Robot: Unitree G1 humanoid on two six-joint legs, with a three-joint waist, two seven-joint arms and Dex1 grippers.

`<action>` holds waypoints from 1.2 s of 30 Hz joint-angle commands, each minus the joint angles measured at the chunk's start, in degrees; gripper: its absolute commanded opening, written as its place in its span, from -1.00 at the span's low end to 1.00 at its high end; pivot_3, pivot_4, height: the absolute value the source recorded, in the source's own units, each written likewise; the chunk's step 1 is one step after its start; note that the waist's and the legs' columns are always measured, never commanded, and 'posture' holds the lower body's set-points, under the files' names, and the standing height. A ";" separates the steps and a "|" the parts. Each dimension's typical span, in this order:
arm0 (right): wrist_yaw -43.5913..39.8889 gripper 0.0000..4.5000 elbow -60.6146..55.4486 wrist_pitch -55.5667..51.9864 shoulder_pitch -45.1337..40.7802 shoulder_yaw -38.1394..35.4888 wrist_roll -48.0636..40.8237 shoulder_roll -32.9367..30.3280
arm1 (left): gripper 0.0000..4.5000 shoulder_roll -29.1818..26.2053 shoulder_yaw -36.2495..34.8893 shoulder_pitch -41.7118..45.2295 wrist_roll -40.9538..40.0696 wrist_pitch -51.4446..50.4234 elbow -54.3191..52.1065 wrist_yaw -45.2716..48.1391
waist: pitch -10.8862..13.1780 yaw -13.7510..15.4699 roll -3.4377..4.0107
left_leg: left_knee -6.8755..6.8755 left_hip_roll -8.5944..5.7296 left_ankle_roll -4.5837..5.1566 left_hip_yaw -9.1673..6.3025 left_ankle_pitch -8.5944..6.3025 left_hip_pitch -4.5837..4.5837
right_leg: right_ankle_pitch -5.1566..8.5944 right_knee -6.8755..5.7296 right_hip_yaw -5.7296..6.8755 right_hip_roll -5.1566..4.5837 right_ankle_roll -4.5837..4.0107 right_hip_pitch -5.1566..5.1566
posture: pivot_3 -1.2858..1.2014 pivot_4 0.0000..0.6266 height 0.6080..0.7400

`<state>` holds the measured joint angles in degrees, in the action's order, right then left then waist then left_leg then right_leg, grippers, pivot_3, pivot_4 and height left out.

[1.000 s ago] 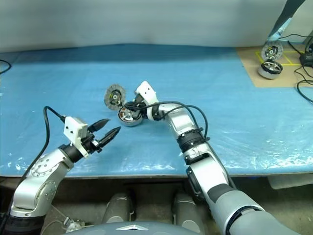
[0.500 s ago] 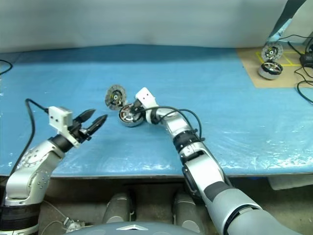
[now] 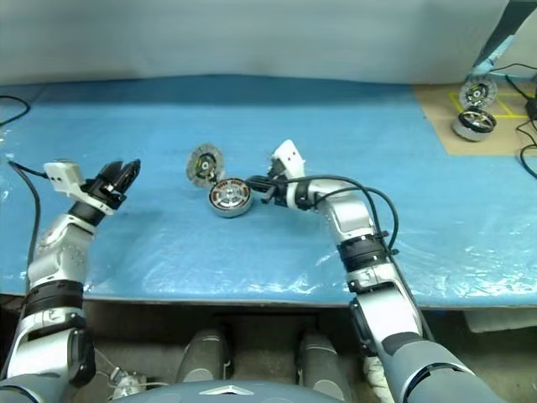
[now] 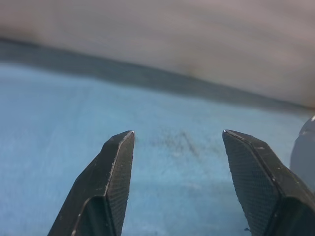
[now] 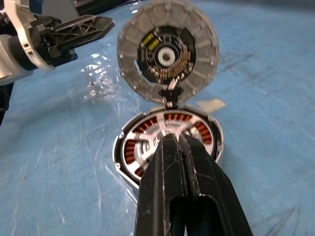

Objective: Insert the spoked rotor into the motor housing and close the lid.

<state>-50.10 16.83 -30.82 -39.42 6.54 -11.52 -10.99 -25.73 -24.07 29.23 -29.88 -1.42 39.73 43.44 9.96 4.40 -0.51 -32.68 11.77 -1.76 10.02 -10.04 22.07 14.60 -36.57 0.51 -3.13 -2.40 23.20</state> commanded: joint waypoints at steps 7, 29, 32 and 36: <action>2.27 -1.00 -18.25 -9.15 7.84 -3.74 -6.14 -6.11 | -0.39 2.59 2.22 18.00 5.67 9.45 25.71 6.20 | 0.05 1.35 -0.09 | -0.01 0.01 -0.01 -0.08 0.00 0.05 | -0.04 0.00 0.06 -0.15 0.07 0.00 | 0.03 -0.52 1.00; 10.84 -1.00 -28.11 -13.79 17.03 -6.07 -10.25 -9.78 | -0.99 11.48 8.64 28.10 11.04 5.57 26.69 24.26 | 0.11 1.76 -0.17 | 0.13 -0.10 -0.02 -0.29 0.01 0.07 | -0.07 0.19 0.09 -0.24 0.13 -0.06 | 0.03 -0.52 1.00; 11.83 -1.00 -28.23 -14.97 16.09 -7.80 -12.39 -8.91 | -0.99 12.37 9.69 27.56 10.81 2.71 24.75 26.93 | 0.11 1.77 -0.17 | 0.17 -0.09 -0.02 -0.22 0.00 0.07 | -0.07 0.23 0.10 -0.27 0.13 -0.07 | 0.03 -0.52 1.00; 13.04 -1.00 -28.00 -15.31 14.59 -9.45 -13.63 -9.55 | -0.99 13.04 12.92 26.00 12.73 0.36 23.13 29.85 | 0.11 1.72 -0.16 | 0.24 -0.09 -0.02 -0.20 0.01 0.06 | -0.07 0.28 0.10 -0.25 0.13 -0.07 | 0.03 -0.52 1.00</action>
<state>-37.41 -8.16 -46.17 -23.29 -0.94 -23.18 -20.07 -12.85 -12.85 55.75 -18.45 -0.23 64.68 71.29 10.07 6.12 -0.67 -32.43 11.68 -1.78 9.82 -10.03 22.13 14.53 -36.28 0.61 -3.39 -2.27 23.13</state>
